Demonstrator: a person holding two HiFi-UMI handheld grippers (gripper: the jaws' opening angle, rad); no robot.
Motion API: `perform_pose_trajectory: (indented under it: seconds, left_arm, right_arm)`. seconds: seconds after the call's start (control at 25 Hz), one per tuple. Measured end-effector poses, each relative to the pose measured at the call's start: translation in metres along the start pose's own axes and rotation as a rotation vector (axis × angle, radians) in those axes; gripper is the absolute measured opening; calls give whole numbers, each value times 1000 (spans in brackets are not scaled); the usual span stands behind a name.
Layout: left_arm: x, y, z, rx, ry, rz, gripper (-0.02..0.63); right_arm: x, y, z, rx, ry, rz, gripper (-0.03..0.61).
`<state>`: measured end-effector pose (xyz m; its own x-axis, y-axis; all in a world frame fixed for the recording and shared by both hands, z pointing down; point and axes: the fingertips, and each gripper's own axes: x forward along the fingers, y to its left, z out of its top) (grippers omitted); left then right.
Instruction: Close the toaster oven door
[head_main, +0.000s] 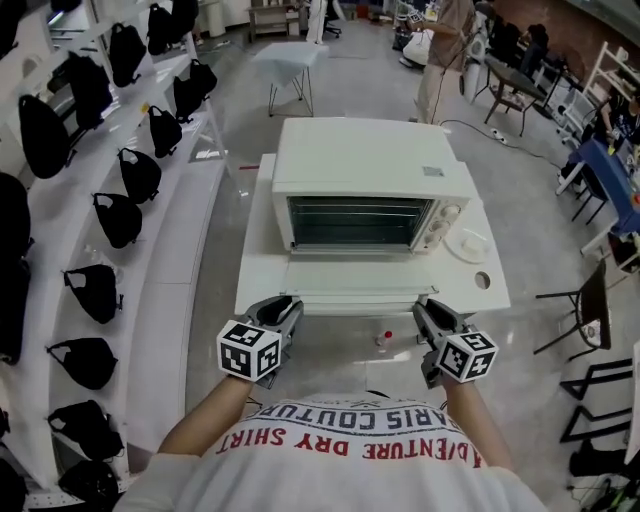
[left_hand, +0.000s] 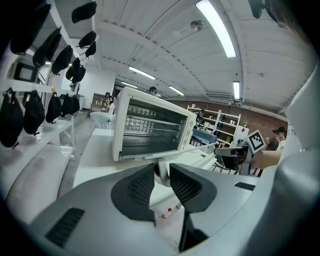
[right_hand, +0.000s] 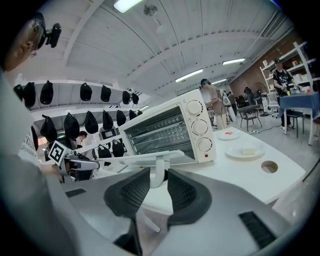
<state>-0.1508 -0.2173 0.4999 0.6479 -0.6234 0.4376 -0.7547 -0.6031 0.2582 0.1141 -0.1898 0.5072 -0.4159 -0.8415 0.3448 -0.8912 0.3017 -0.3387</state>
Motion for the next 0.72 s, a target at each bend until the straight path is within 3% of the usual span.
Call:
perform_pose_trajectory:
  seconds: [0.72]
  left_arm:
    - [6,10,64,6,-58,-3,115]
  right_arm:
    - [16,4,63,-51,-60,-9,114]
